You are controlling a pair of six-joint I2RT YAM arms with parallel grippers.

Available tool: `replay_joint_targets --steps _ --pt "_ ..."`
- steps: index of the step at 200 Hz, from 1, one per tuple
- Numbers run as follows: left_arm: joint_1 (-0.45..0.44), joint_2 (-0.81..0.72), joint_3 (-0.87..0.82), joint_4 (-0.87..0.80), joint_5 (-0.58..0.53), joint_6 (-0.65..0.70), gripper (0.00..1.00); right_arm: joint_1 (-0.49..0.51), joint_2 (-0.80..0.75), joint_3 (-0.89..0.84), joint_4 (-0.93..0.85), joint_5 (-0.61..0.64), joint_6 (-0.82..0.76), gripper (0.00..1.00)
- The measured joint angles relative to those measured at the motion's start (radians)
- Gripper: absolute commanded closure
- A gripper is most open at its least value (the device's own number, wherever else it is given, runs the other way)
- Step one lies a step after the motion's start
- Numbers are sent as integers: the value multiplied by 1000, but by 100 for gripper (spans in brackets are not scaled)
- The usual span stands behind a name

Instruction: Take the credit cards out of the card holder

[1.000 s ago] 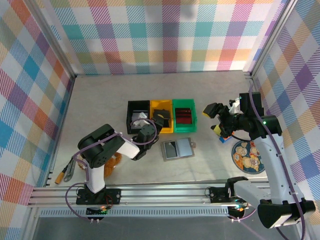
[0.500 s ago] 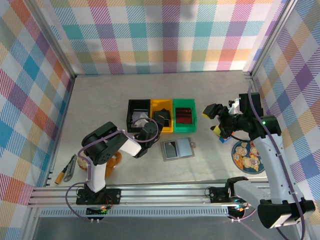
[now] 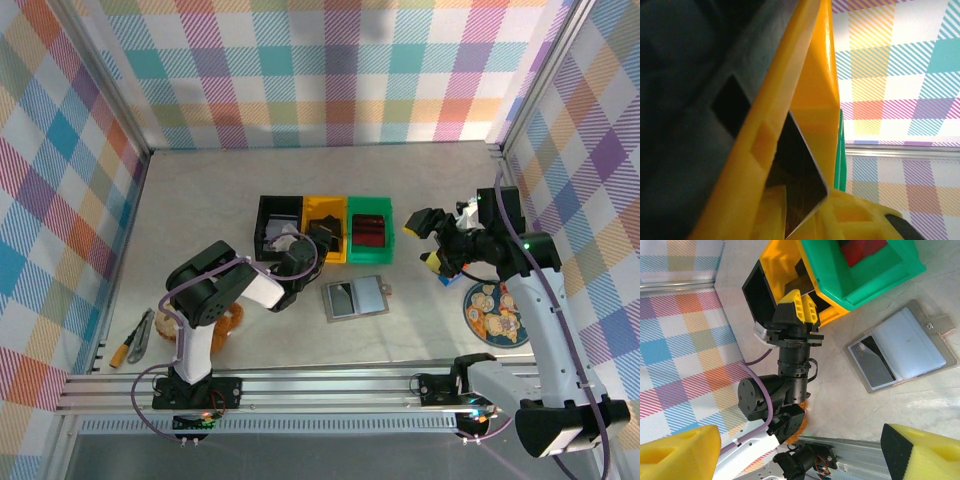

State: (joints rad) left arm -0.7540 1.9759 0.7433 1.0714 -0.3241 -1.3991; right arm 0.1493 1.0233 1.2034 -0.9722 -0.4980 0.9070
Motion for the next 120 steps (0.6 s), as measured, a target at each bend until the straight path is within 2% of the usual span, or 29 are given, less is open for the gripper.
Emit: replay_joint_targets --steps 40,42,44,46,47,48,51,85,120 --pt "2 -12 1 -6 10 -2 65 0 -3 -5 2 0 0 15" --pt "3 -14 1 -8 11 -3 61 0 -3 -5 2 0 0 15" --pt "3 -15 1 -8 11 -4 49 0 -3 -5 2 0 0 15" --pt "3 -17 1 -9 12 -2 30 0 -3 -5 2 0 0 15" --pt "3 -19 1 -12 14 1 15 0 -3 -5 2 0 0 15" --pt "3 -19 1 -12 14 -1 8 0 -3 -5 2 0 0 15" --pt "3 -22 1 -5 13 -7 1 0 -3 -5 2 0 0 15" --pt "3 -108 -3 -31 36 11 0 0 -5 -15 3 0 -3 15" --pt "3 -217 -24 -201 68 109 0 0 -3 -57 7 0 -14 15"
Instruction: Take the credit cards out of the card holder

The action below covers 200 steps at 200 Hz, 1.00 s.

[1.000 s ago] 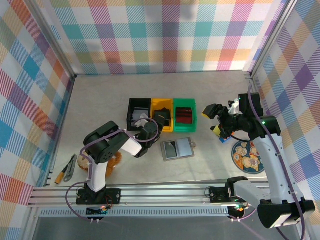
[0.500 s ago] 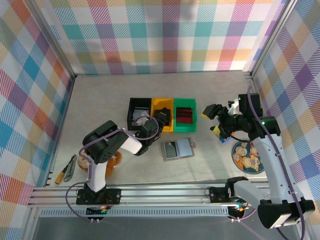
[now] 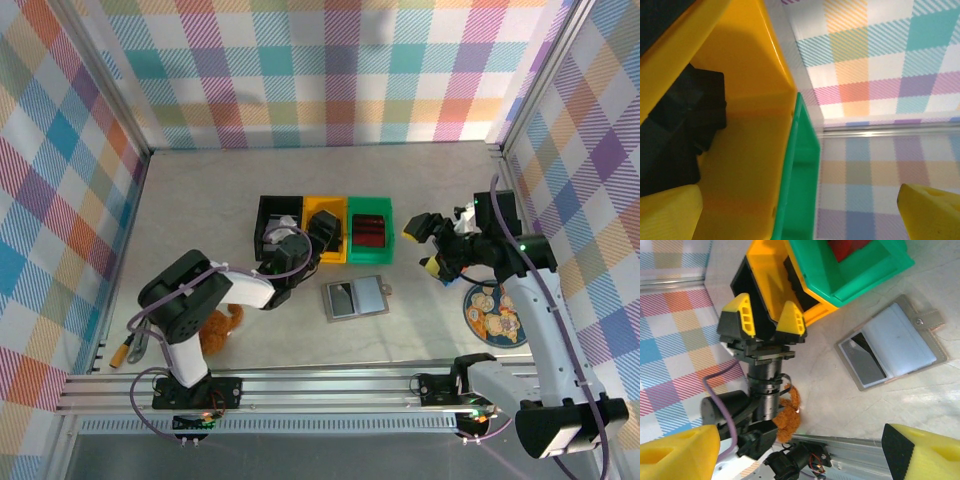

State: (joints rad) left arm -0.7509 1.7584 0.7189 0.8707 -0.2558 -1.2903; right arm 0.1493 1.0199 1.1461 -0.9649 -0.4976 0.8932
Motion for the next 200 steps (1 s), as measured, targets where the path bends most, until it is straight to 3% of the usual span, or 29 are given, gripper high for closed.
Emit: replay_joint_targets --steps 28,55,91,105,130,148,200 --pt "-3 -115 41 -222 31 143 0 0 23 -32 5 0 -39 21" --pt "-10 -252 76 -366 31 292 0 22 49 -70 6 19 -92 21" --pt "-14 -406 106 -540 85 453 0 220 137 -71 38 106 -167 31" --pt "-21 -422 124 -623 126 504 0 291 185 -73 67 121 -183 44" --pt "-61 -423 129 -794 163 564 0 344 234 -134 166 126 -191 47" --pt "-111 -427 121 -909 150 595 0 344 249 -192 232 119 -182 59" --pt "-217 -508 20 -1140 71 610 0 381 345 -237 377 127 -145 60"
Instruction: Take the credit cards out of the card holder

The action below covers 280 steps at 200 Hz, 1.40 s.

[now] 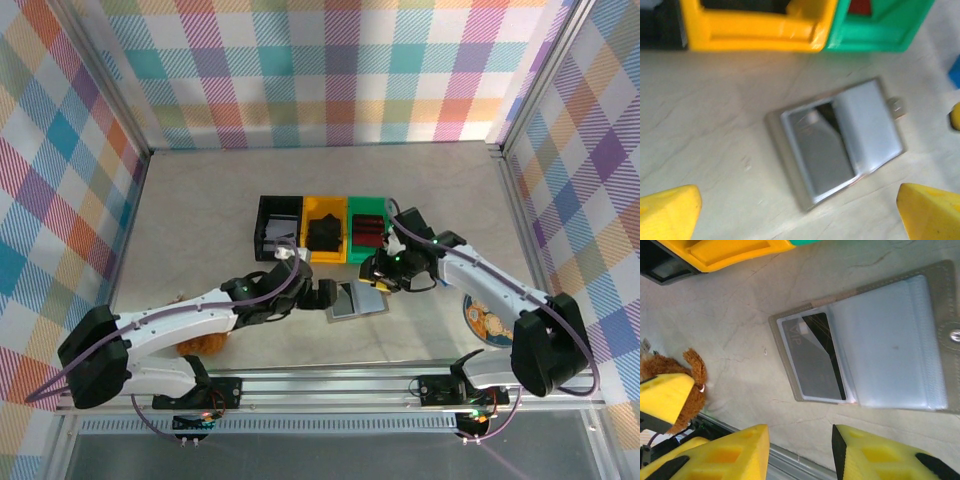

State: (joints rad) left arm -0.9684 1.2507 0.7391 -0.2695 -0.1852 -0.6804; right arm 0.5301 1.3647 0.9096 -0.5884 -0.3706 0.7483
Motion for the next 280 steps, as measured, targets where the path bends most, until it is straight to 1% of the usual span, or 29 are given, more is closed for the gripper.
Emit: replay_joint_targets --steps 20,47,68,85,118,146,171,209,280 --pt "-9 -4 -32 -54 -12 -3 0 32 23 -17 35 22 17 61" --pt "-24 26 -29 -115 -35 -2 0 48 61 -29 85 42 34 62" --pt "-42 113 1 -144 -43 -2 0 56 97 -40 119 50 50 63" --pt "-75 189 35 -151 -45 -2 0 63 116 -51 140 61 56 64" --pt "-109 270 100 -149 -45 0 0 76 127 -65 163 73 59 65" --pt "-109 307 116 -147 -55 -8 0 84 145 -66 193 76 59 66" --pt "-106 331 112 -143 -62 -24 0 91 163 -89 221 75 59 69" --pt "-86 364 98 -133 -65 -46 0 93 163 -99 240 76 60 69" --pt "-64 353 98 -122 -53 -82 0 93 206 -118 292 76 59 70"
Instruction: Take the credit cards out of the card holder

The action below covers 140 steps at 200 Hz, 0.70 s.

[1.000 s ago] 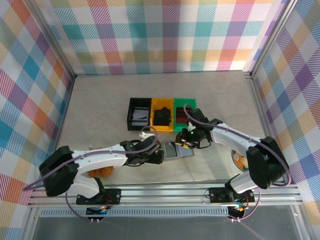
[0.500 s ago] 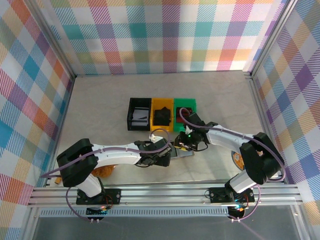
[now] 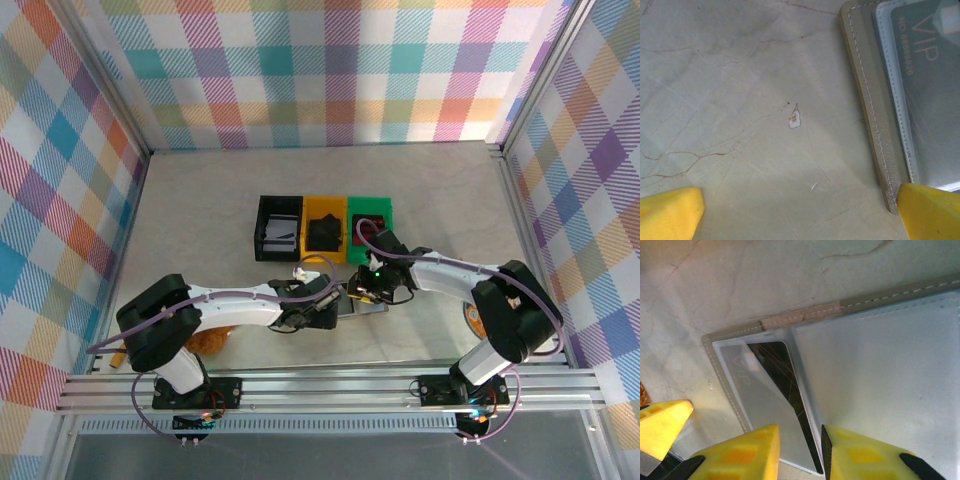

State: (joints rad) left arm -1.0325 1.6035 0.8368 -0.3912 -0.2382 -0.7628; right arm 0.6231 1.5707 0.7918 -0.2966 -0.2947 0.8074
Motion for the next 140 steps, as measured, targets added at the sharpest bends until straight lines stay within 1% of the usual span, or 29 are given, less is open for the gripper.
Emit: replay_joint_targets --steps 71,92,116,140 --pt "29 -2 12 23 -10 0 0 0 26 -1 30 7 0 72" --pt "40 21 15 44 -10 0 0 0 29 -3 45 7 0 72" --pt "41 49 37 27 -19 -2 0 0 34 -13 65 6 0 74" --pt "42 60 39 25 -27 -7 0 0 34 -24 90 -2 0 73"
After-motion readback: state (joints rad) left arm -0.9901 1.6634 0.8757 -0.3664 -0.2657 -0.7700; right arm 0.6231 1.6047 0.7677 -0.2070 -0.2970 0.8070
